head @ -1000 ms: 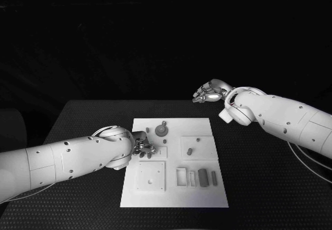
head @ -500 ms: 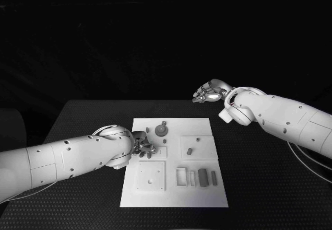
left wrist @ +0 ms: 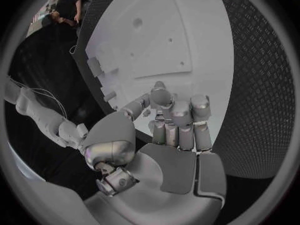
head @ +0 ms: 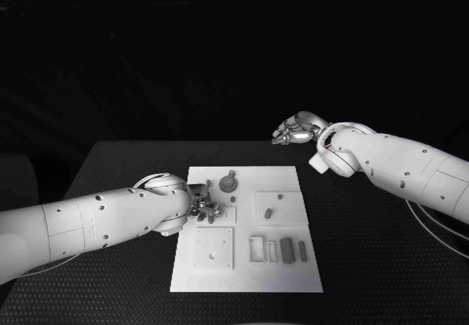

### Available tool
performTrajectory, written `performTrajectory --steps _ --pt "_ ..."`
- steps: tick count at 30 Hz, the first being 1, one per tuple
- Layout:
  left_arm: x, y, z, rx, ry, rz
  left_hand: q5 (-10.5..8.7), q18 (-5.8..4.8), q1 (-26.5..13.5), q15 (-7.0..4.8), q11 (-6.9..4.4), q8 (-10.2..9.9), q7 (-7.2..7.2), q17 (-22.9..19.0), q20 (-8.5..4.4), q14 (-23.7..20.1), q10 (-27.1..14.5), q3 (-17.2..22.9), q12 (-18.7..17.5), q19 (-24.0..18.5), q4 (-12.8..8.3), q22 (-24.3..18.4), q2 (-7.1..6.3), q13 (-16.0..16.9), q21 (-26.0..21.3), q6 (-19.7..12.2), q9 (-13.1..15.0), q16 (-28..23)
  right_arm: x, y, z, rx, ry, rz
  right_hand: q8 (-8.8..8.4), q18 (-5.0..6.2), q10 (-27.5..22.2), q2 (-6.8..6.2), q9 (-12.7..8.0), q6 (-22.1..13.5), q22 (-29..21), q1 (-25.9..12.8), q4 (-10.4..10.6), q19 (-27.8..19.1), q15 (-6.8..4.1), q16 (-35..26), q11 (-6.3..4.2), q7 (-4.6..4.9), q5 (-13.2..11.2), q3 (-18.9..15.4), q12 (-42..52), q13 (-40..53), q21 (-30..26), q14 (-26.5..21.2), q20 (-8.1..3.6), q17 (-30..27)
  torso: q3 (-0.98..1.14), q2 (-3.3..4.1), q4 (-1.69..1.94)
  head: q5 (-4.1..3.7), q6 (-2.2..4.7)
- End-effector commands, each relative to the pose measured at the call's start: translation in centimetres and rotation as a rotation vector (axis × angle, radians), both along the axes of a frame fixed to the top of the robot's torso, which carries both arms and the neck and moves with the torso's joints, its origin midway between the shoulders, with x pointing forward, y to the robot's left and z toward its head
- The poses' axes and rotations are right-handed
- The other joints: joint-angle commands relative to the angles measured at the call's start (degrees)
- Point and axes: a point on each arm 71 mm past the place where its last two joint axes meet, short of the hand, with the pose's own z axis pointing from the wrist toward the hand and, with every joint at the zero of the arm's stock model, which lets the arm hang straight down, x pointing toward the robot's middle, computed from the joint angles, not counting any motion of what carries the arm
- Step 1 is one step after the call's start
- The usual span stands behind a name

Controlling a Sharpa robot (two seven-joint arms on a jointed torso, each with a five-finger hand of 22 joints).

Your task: Assemble the parts on the task board

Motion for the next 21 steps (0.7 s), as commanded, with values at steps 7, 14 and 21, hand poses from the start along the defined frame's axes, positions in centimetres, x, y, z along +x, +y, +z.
performTrajectory --steps 7,14,21 --pt "-0.43 -0.39 -0.65 0.053 0.007 -0.038 0.96 0.01 3.1 -0.97 -0.14 0.11 -0.1 0.1 -6.51 0.69 0.52 1.52 0.07 0.25 -2.24 0.53 4.27 0.13 0.31 0.55 0.16 0.34 -0.02 0.19 -0.06 -0.004 0.004 0.016 0.27 -0.48 0.1 0.23 -0.09 -0.43 0.09 0.01 -0.33 -0.34 0.04 0.16 0.03 0.0 0.17 -0.11 -0.26 -0.05 -0.29 -0.5 -0.1 -0.06 -0.02 -0.03 0.0 0.0 -0.12" --pt "-0.54 -0.39 -0.75 0.041 0.029 -0.038 1.43 -0.02 2.44 -1.07 -0.27 0.3 -0.23 0.2 -6.48 0.91 0.74 1.33 0.26 0.39 -2.25 0.54 4.67 0.19 0.41 0.96 0.27 0.59 -0.02 0.11 -0.1 -0.005 0.006 0.015 0.27 -0.47 0.09 0.24 -0.1 -0.44 0.11 0.05 -0.36 -0.34 0.04 0.16 0.03 0.0 0.15 -0.11 -0.26 -0.05 -0.31 -0.51 -0.1 -0.07 0.0 -0.04 0.02 -0.03 -0.02" --pt "-0.74 -0.78 -1.05 0.049 0.099 -0.056 1.49 -0.03 2.18 -1.09 -0.29 0.3 -0.26 0.22 -6.47 0.91 0.75 1.34 0.28 0.37 -2.31 0.54 4.88 0.17 0.41 0.99 0.28 0.62 -0.02 0.2 -0.14 -0.005 0.007 0.017 0.27 -0.48 0.08 0.24 -0.11 -0.46 0.13 0.08 -0.4 -0.35 0.04 0.17 0.03 0.01 0.14 -0.1 -0.27 -0.06 -0.33 -0.53 -0.09 -0.07 -0.01 -0.04 0.02 0.0 -0.1"
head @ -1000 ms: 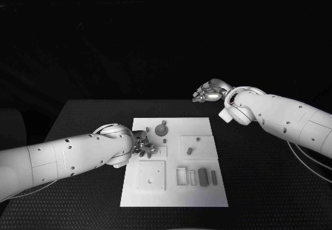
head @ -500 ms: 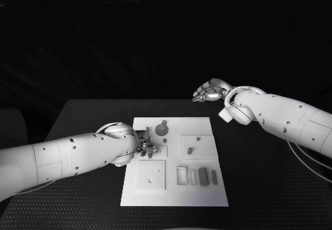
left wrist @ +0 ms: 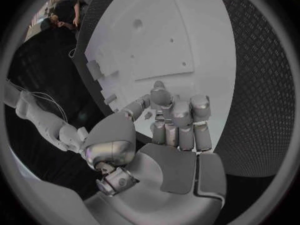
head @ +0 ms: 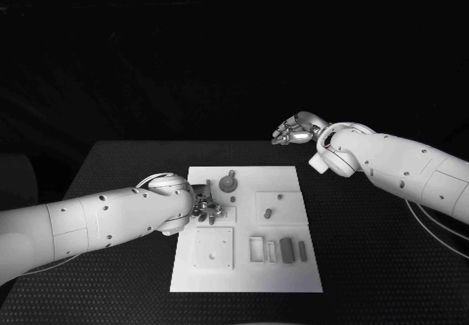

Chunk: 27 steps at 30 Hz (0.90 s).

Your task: Assemble the parts on the task board

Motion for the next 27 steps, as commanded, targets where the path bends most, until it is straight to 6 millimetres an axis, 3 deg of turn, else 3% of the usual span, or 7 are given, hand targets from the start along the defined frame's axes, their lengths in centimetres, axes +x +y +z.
performTrajectory --steps 1,15,20,23,27 --pt "-0.75 -0.29 -0.99 0.028 0.107 -0.031 0.25 -0.01 3.18 -1.1 0.0 -0.1 0.06 0.07 -6.47 0.89 0.25 1.76 0.28 0.36 -1.92 0.5 3.89 0.03 0.19 0.46 0.09 0.21 -0.04 0.21 -0.07 -0.004 0.005 0.017 0.28 -0.48 0.08 0.25 -0.06 -0.46 0.09 0.08 -0.39 -0.35 0.05 0.17 0.03 0.01 0.13 -0.09 -0.27 -0.06 -0.33 -0.53 -0.09 -0.07 0.0 0.01 0.02 0.03 -0.08" --pt "-0.36 0.17 -0.99 -0.003 0.146 0.019 0.29 -0.05 2.76 -1.08 0.02 -0.11 0.08 0.1 -6.42 0.82 0.27 1.76 0.3 0.24 -2.14 0.52 4.09 -0.01 0.17 0.47 0.12 0.24 -0.06 0.26 -0.23 -0.003 0.011 0.018 0.28 -0.48 0.06 0.26 -0.09 -0.49 0.13 0.13 -0.45 -0.36 0.06 0.17 0.04 0.02 0.12 -0.1 -0.28 -0.06 -0.38 -0.57 -0.08 -0.08 0.03 0.01 0.0 0.03 0.02" --pt "-0.31 0.06 -0.91 -0.016 0.141 0.023 -0.87 -0.08 1.86 -1.0 0.13 -0.14 0.16 0.09 -6.37 0.75 0.35 1.56 0.35 0.19 -1.87 0.48 3.9 -0.1 0.11 0.47 0.15 0.23 -0.06 0.24 -0.31 -0.003 0.013 0.018 0.28 -0.48 0.05 0.27 -0.09 -0.49 0.14 0.16 -0.47 -0.37 0.06 0.17 0.04 0.02 0.12 -0.09 -0.28 -0.06 -0.39 -0.58 -0.08 -0.08 0.0 0.04 0.04 -0.03 -0.03" --pt "-0.28 0.0 -0.85 -0.021 0.137 0.024 -2.4 -0.04 1.0 -0.93 0.19 -0.19 0.21 0.04 -6.38 0.72 0.39 1.27 0.37 0.21 -1.22 0.43 3.04 -0.21 0.06 0.48 0.17 0.18 -0.08 0.26 -0.41 -0.003 0.015 0.018 0.27 -0.48 0.05 0.28 -0.1 -0.5 0.15 0.18 -0.49 -0.37 0.06 0.17 0.04 0.02 0.13 -0.08 -0.29 -0.06 -0.4 -0.59 -0.08 -0.08 -0.02 0.04 0.05 -0.07 0.01" --pt "-0.23 0.06 -0.8 -0.021 0.134 0.028 -3.01 0.02 0.35 -0.93 0.2 -0.22 0.21 0.01 -6.41 0.74 0.41 1.0 0.37 0.26 -0.54 0.4 1.96 -0.32 0.05 0.51 0.17 0.16 -0.09 0.26 -0.46 -0.004 0.016 0.018 0.27 -0.48 0.04 0.28 -0.1 -0.51 0.16 0.22 -0.53 -0.38 0.07 0.17 0.04 0.02 0.14 -0.07 -0.29 -0.06 -0.42 -0.61 -0.08 -0.09 -0.02 0.04 0.02 -0.05 -0.01"
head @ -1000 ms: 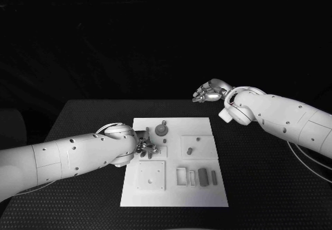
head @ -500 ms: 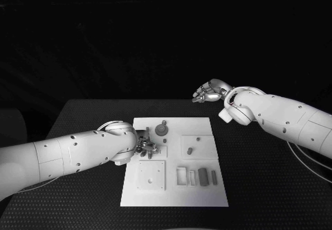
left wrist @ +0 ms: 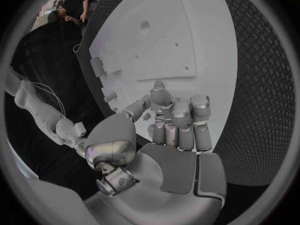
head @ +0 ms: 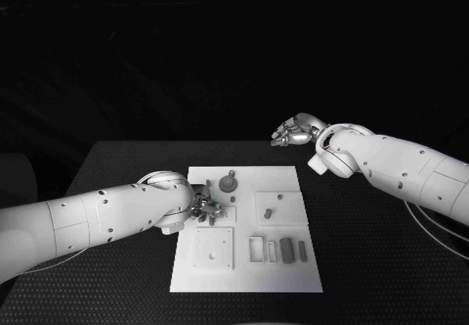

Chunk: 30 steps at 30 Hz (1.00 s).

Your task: Assemble the parts on the task board

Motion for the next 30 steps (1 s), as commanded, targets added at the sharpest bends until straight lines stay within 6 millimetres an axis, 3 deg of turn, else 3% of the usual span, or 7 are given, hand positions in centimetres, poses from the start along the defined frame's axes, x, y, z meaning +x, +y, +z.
performTrajectory --steps 1,5,15,30 --pt "-0.61 -0.18 -0.74 0.007 0.054 -0.012 -0.76 0.03 0.72 -1.09 0.11 -0.26 0.0 -0.04 -6.41 0.58 0.33 0.65 0.38 0.27 -0.14 0.41 0.46 -0.13 0.04 0.33 0.06 0.16 -0.05 0.12 -0.08 -0.003 0.006 0.015 0.27 -0.48 0.04 0.28 -0.05 -0.52 0.07 0.24 -0.39 -0.39 -0.08 0.17 0.05 0.02 0.14 0.09 -0.29 -0.06 -0.2 -0.46 -0.08 -0.09 -0.03 0.02 -0.01 0.01 -0.01" --pt "-0.58 -0.18 -0.71 0.005 0.051 -0.01 1.1 0.14 -0.72 -1.08 0.11 -0.25 0.02 -0.01 -6.46 0.53 0.3 -2.23 0.44 0.2 -0.87 0.46 0.21 -0.2 0.14 0.25 0.24 0.22 -0.05 0.12 -0.09 -0.003 0.006 0.014 0.27 -0.48 0.03 0.29 -0.06 -0.52 0.08 0.27 -0.43 -0.4 -0.08 0.16 0.05 0.03 0.14 0.09 -0.3 -0.06 -0.22 -0.48 -0.08 -0.09 -0.06 -0.01 0.02 -0.02 -0.09" --pt "-0.49 -0.16 -0.59 -0.004 0.037 -0.002 0.28 0.35 -1.15 -1.17 0.05 -0.32 -0.05 -0.09 -6.58 0.49 0.25 -3.68 0.42 0.12 -1.16 0.36 -1.44 -0.36 -0.03 0.24 0.28 0.12 -0.04 0.06 -0.12 -0.005 0.007 0.013 0.28 -0.49 0.02 0.3 -0.07 -0.53 0.11 0.31 -0.47 -0.42 -0.07 0.16 0.05 0.03 0.14 0.1 -0.3 -0.06 -0.26 -0.51 -0.07 -0.1 -0.05 -0.02 0.01 -0.03 -0.1" --pt "-0.4 -0.07 -0.4 -0.01 0.026 0.001 -0.49 0.49 -1.64 -1.24 -0.02 -0.37 -0.12 -0.13 -6.65 0.53 0.27 -4.19 0.43 0.15 -0.38 0.25 -2.77 -0.5 -0.18 0.31 0.28 0.08 -0.04 0.03 -0.2 -0.007 0.008 0.013 0.29 -0.5 0.02 0.35 -0.09 -0.54 0.15 0.38 -0.54 -0.44 -0.05 0.16 0.06 0.04 0.14 0.12 -0.3 -0.06 -0.31 -0.55 -0.06 -0.11 -0.03 -0.02 0.02 0.01 -0.09"
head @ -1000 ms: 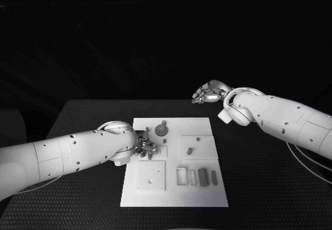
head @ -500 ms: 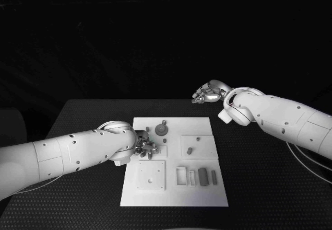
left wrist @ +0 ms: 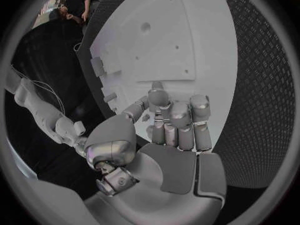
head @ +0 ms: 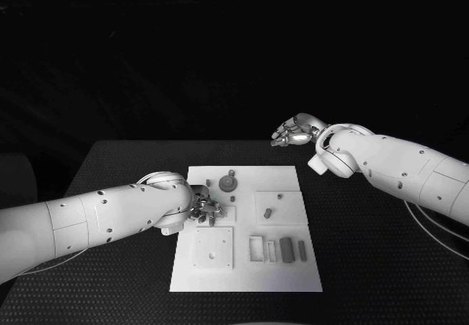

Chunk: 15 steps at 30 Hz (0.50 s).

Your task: Assemble the parts on the task board

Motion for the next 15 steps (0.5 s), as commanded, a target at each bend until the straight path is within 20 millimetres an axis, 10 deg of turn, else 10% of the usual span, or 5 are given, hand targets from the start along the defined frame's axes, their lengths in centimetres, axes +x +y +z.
performTrajectory --steps 1,15 --pt "-0.27 -0.2 -0.22 -0.005 0.015 -0.009 -0.33 0.46 -0.02 -0.43 -0.03 -0.37 -0.08 -0.06 -6.65 -0.08 0.26 -0.12 0.21 0.15 0.21 0.26 -0.55 -0.08 -0.19 0.35 0.05 0.09 -0.04 0.11 -0.09 -0.005 0.005 0.014 0.29 -0.5 0.01 0.36 -0.09 -0.54 0.06 0.39 -0.39 -0.44 -0.04 0.17 0.06 0.04 0.14 -0.04 -0.3 -0.06 -0.31 -0.56 -0.06 -0.06 0.03 -0.02 0.01 0.06 -0.01" --pt "0.12 -0.38 0.55 -0.03 -0.008 -0.002 -0.48 0.5 -0.08 -0.46 -0.05 -0.36 -0.11 -0.06 -6.68 -0.05 0.28 -0.15 0.22 0.18 0.42 0.24 -0.72 -0.11 -0.21 0.4 0.06 0.1 -0.06 0.08 -0.31 -0.007 0.01 0.014 0.3 -0.51 0.01 0.38 -0.11 -0.55 0.11 0.41 -0.44 -0.46 -0.03 0.17 0.07 0.05 0.12 -0.04 -0.3 -0.06 -0.36 -0.6 -0.04 -0.07 0.03 0.02 0.06 0.0 -0.04"
